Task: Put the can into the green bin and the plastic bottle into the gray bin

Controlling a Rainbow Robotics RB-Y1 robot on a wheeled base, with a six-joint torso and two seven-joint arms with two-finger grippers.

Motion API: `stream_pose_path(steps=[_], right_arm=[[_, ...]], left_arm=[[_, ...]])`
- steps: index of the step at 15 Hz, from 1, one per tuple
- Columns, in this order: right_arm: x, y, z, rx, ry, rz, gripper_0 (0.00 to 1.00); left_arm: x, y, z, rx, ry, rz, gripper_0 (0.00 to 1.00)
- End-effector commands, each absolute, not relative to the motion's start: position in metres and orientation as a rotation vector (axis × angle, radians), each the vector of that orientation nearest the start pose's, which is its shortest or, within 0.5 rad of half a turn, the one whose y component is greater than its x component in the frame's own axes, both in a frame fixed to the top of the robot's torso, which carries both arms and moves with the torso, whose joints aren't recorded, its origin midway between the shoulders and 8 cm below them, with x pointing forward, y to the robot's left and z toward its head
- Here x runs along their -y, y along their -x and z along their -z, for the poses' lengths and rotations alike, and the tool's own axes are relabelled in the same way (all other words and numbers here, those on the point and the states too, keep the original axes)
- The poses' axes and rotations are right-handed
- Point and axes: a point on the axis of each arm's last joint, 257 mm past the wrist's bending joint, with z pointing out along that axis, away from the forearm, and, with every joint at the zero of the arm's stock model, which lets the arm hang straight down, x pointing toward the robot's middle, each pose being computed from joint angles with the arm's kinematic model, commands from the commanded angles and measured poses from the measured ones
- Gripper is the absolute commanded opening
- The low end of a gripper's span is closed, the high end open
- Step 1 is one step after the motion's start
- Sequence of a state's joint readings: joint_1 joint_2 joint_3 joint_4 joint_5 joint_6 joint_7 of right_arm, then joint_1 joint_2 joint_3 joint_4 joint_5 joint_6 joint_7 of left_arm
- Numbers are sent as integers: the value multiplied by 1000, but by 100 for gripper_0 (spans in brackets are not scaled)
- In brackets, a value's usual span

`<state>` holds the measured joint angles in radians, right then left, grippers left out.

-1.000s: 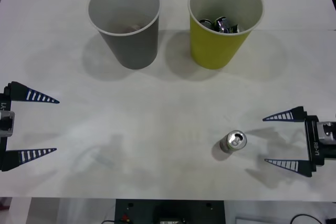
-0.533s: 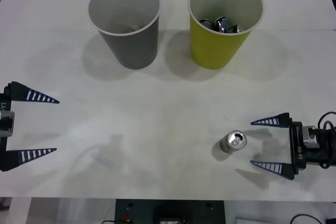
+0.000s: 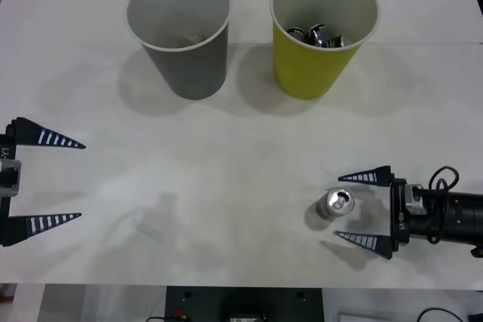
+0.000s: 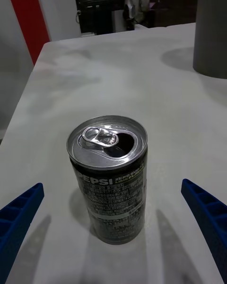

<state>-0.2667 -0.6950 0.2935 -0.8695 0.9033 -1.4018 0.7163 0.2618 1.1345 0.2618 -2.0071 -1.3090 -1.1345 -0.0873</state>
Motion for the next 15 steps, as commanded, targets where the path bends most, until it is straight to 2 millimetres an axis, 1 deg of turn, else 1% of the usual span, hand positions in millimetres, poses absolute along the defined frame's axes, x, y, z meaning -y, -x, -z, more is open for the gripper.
stream_pose_path(steps=[1,3,5,6,7,8,15], right_arm=[[195,-381,314,-1299,1326,-711,100],[186,-382,317,-1294,1321,-716,100],[183,-383,317,-1290,1323,-718,100],[183,-383,317,-1288,1324,-716,79],[184,-383,317,-1288,1324,-714,27],[184,-383,317,-1289,1323,-713,0],[184,-383,318,-1296,1319,-720,0]], left_arm=[[-286,-341,167,-1444,-1762,118,100],[-286,-341,167,-1444,-1762,118,100],[-286,-341,167,-1444,-1762,118,100],[-286,-341,167,-1444,-1762,118,100],[-286,-341,167,-1444,-1762,118,100],[-286,-341,167,-1444,-1762,118,100],[-286,-341,167,-1444,-1762,118,100]])
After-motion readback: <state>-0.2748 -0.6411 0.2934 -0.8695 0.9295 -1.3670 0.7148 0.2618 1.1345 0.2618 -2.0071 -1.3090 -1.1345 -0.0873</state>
